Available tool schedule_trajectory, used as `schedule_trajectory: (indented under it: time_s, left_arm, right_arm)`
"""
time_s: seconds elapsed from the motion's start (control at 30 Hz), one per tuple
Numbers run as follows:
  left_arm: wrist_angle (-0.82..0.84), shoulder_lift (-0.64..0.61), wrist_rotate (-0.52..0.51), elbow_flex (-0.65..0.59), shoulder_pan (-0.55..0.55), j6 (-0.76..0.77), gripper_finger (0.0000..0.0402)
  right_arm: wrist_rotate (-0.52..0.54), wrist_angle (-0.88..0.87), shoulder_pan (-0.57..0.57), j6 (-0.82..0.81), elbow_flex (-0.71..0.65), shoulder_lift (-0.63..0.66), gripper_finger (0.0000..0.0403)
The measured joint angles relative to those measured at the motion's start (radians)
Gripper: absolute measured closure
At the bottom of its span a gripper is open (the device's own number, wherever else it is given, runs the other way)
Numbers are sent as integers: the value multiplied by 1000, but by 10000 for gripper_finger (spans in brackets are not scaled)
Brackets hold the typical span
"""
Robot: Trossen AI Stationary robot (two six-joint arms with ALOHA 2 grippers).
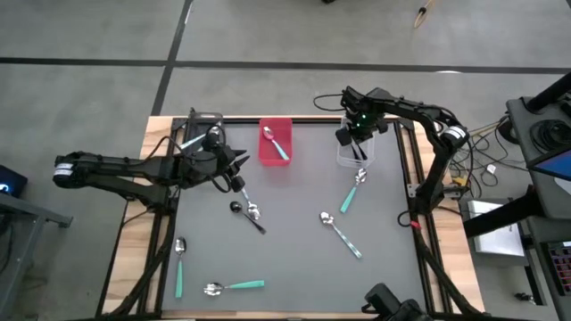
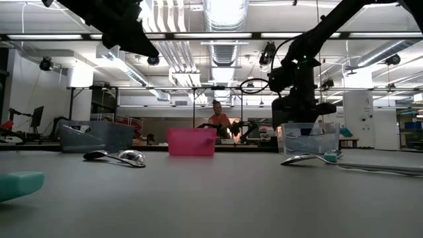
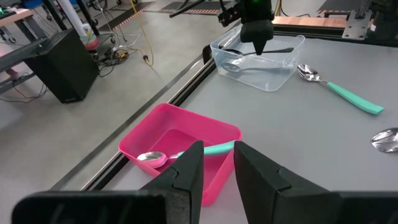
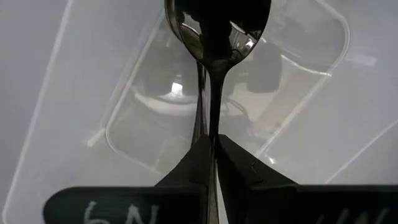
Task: Sort silverware by color (type)
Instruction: Put the black spoon into the transparent bin
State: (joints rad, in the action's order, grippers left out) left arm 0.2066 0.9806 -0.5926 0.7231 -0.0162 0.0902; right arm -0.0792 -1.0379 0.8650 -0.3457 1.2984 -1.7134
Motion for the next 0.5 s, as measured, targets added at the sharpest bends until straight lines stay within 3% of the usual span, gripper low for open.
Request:
schedule_trajectory:
  time_s: [0.5]
  left_arm:
    - [0,0,0,0,0,0,331]
  right_arm:
    - [11,55,0,-3,-43,0,394]
